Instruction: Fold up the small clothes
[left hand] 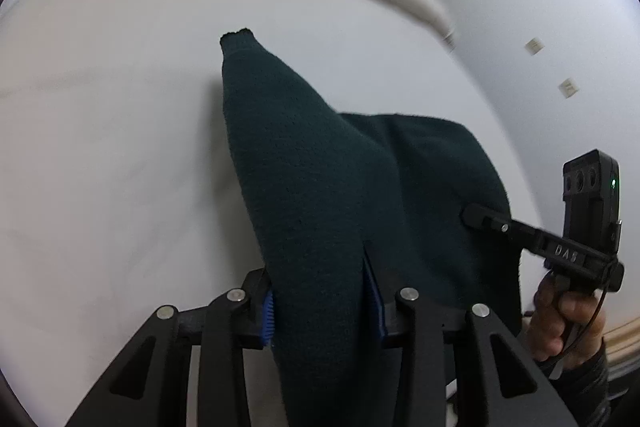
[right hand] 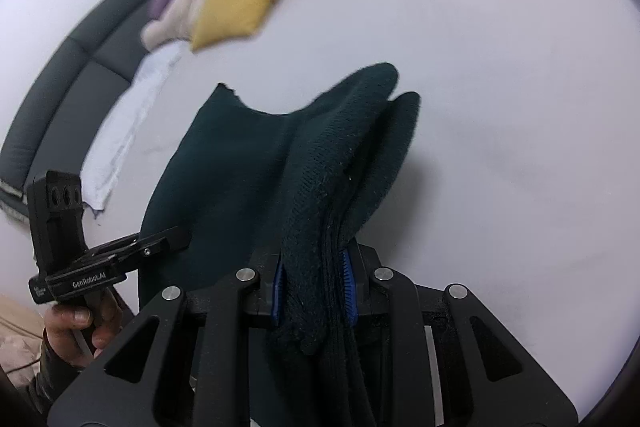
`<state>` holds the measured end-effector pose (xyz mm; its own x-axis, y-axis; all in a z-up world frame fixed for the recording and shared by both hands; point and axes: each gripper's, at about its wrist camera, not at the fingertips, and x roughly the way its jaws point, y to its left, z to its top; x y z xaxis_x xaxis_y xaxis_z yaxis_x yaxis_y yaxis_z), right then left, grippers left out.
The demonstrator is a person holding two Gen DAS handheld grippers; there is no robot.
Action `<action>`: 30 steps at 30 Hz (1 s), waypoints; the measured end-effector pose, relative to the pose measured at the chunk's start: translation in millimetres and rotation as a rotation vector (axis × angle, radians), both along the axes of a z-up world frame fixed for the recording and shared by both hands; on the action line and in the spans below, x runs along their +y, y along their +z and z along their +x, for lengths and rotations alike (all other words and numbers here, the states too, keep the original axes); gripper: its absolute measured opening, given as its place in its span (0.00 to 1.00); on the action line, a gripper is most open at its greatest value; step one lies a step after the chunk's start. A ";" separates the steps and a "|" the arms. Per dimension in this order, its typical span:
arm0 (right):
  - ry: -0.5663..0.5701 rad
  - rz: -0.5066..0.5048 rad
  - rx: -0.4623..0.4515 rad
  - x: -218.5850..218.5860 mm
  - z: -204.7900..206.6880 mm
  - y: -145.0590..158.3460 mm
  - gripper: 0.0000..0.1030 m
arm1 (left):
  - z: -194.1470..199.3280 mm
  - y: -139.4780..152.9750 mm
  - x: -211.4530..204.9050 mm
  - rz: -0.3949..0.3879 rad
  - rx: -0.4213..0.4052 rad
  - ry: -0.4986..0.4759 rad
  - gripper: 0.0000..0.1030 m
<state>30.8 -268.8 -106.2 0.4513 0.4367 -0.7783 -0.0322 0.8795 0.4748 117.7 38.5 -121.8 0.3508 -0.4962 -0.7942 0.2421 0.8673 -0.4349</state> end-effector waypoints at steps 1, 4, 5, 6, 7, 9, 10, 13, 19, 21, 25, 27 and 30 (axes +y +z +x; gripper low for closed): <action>-0.026 0.000 0.051 -4.9 3.1 -21.3 0.21 | -0.2 -12.4 0.4 0.013 0.011 0.008 0.46; -0.101 0.212 0.094 -34.1 4.3 -64.1 0.24 | -4.7 -21.8 5.3 -0.027 -0.019 0.021 0.49; -0.117 0.275 0.091 -40.7 1.6 -68.8 0.24 | -5.0 -21.3 5.9 -0.033 -0.021 0.025 0.49; -0.125 0.306 0.086 -43.8 -0.7 -70.5 0.24 | -5.6 -20.3 5.0 -0.026 -0.029 0.024 0.49; -0.119 0.296 0.077 -42.3 -2.0 -68.5 0.26 | -6.2 -19.5 3.6 -0.013 -0.039 0.023 0.51; -0.117 0.259 0.073 -37.9 -2.5 -63.7 0.29 | -11.5 -19.0 5.4 0.003 -0.052 0.029 0.53; -0.124 0.240 0.073 -36.1 -3.6 -59.6 0.32 | -13.3 -18.4 6.1 0.001 -0.054 0.034 0.53; -0.171 0.145 0.060 -38.4 -12.5 -39.0 0.39 | -21.7 -12.7 5.0 0.014 -0.072 0.050 0.56; -0.196 0.103 -0.022 -57.8 -38.3 3.2 0.42 | -43.9 21.6 9.1 0.086 -0.199 0.107 0.56; -0.161 0.160 -0.046 -49.8 -46.8 14.5 0.42 | -53.3 37.9 10.6 0.062 -0.252 0.108 0.61; -0.023 0.291 -0.070 -26.1 -56.1 21.2 0.42 | -59.7 38.5 -9.7 -0.029 -0.260 0.015 0.74; -0.026 0.295 -0.037 -18.2 -53.0 7.8 0.43 | -54.3 20.4 -16.0 -0.022 -0.231 0.003 0.74; -0.060 0.312 0.038 -26.3 -50.4 -24.7 0.38 | -46.9 -0.2 -4.8 -0.069 -0.171 0.023 0.74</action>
<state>-19.5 -295.1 -130.9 0.4562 0.6305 -0.6280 0.0384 0.6911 0.7217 70.8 33.6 -122.0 0.4901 -0.5373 -0.6864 0.2980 0.8433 -0.4473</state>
